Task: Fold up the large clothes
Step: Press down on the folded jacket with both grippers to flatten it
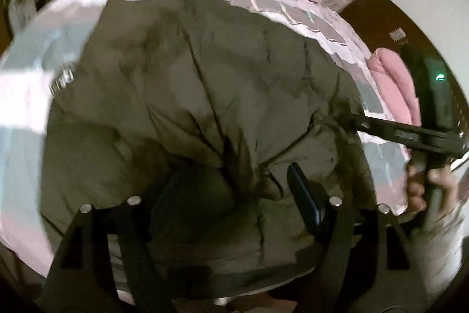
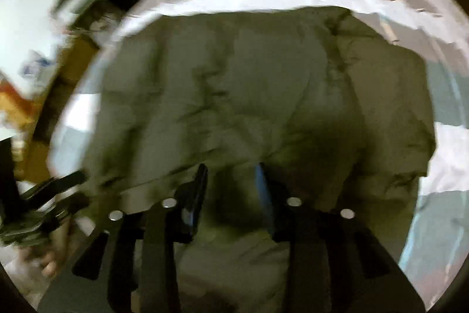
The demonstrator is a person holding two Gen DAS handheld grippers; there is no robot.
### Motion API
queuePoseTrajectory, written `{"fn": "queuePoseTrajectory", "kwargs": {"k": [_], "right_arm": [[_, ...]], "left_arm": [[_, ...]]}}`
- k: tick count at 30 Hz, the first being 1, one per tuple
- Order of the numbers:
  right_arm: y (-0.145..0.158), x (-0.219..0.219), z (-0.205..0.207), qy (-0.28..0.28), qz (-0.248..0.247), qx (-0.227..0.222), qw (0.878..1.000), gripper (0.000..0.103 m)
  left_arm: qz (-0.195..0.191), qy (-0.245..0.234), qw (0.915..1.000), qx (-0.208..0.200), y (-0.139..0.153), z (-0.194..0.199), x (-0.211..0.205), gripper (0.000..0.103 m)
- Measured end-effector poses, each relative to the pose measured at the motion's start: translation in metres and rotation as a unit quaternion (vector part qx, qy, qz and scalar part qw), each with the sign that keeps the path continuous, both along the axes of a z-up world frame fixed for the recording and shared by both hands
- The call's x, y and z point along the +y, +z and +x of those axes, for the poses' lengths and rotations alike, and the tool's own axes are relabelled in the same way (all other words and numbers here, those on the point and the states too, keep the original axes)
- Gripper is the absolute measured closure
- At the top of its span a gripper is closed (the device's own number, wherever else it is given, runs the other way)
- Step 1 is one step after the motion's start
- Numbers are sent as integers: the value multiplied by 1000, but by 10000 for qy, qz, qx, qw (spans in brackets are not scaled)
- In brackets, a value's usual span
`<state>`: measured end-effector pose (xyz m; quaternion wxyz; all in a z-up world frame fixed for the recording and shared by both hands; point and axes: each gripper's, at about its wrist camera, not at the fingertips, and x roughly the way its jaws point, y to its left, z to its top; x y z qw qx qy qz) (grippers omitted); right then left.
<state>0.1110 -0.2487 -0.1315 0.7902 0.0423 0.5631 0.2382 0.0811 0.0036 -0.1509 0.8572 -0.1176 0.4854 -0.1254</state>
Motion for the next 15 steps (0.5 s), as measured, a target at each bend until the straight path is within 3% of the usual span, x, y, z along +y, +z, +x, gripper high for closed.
{"fn": "queuePoseTrajectory", "kwargs": {"k": [1,3,7,10,11,15], "right_arm": [[-3,6,-3,254,-126,90,9996,39],[-17,13,-2,386,-250,327,9984,39],[-58,21,12,212,-797,687,9942,39],[-65,28,33,-62,-1088,329,9935,39],[-62,31,42,-170,-1172,-18,9930,39],[-60,29,67,-650,-1170,-526,9896,39]], "left_arm": [[100,-4,10000,0,1,4,0,43],[217,45,9997,94,-5,16,-4,49],[497,20,9981,354,-35,42,-17,58],[581,159,9966,559,-59,69,-22,55],[654,246,9958,586,-66,81,-24,54],[907,389,9929,661,-82,115,-30,51]]}}
